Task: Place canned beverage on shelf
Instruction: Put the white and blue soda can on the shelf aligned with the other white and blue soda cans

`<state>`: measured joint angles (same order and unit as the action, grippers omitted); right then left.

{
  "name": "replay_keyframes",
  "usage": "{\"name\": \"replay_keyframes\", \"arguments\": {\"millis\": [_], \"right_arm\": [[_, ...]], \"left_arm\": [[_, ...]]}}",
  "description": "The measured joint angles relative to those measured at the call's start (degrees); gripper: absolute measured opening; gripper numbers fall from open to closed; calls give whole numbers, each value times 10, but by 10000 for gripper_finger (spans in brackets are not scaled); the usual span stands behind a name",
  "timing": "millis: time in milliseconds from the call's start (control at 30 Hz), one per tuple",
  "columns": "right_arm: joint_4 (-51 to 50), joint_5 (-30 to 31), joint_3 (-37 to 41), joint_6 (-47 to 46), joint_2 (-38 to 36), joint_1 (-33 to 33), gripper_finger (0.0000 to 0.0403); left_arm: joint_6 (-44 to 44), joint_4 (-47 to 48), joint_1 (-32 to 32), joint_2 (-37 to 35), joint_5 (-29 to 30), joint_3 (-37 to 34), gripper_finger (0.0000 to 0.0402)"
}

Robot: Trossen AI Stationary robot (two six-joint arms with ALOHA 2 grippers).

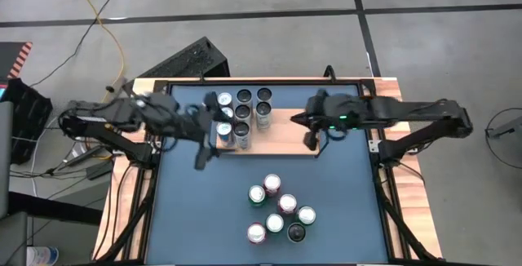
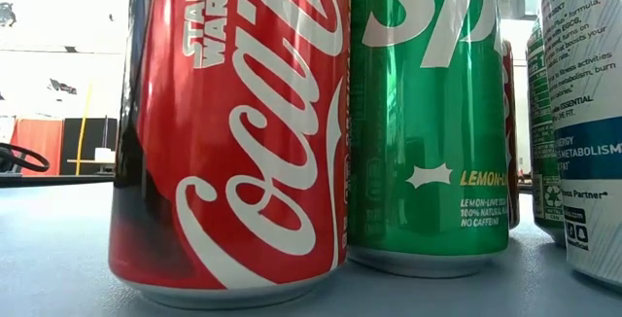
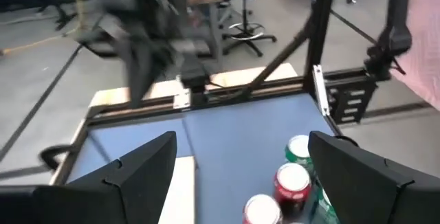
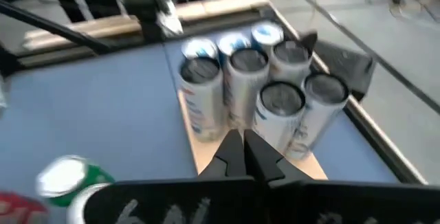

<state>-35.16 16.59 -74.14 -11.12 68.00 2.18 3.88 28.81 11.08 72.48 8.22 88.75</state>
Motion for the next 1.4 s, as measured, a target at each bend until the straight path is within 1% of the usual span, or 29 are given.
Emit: {"name": "replay_keyframes", "arguments": {"millis": [133,200,333,433,567,700,867,967,1067,1167,1233,1400], "right_arm": [[-28,7,-30,5,-55,32,11],[-43,10,-41,7,-80,50,24],[-77,13,-48,7,-114,84,66],[-88,4,-48,6,-137,110,97],[-101,4,-48,-8,-164,139,130],[-122,5,-48,-10,-179,153,152],[-156,6,-48,-10,-187,159,160],[-173,6,-48,-10,-189,158,158],[-178,7,-48,-10,-189,158,155],[-178,7,-48,-12,-189,157,155],[-179,9,-48,-19,-189,157,155],[-195,20,-48,-30,-189,157,155]], "left_arm": [[8,-28,22,47,-4,0,316],[-6,-58,26,67,-22,0,316],[-34,-111,34,100,-61,0,316],[-40,-143,50,127,-61,0,316],[-37,-181,76,174,-23,0,316],[-61,-236,100,217,21,0,316],[-83,-313,128,257,86,0,316],[-81,-324,147,273,140,2,316],[-80,-293,164,295,177,30,316],[-68,-259,176,321,187,75,316],[-72,-217,180,342,189,117,316],[-160,-22,179,407,155,257,316]]}}
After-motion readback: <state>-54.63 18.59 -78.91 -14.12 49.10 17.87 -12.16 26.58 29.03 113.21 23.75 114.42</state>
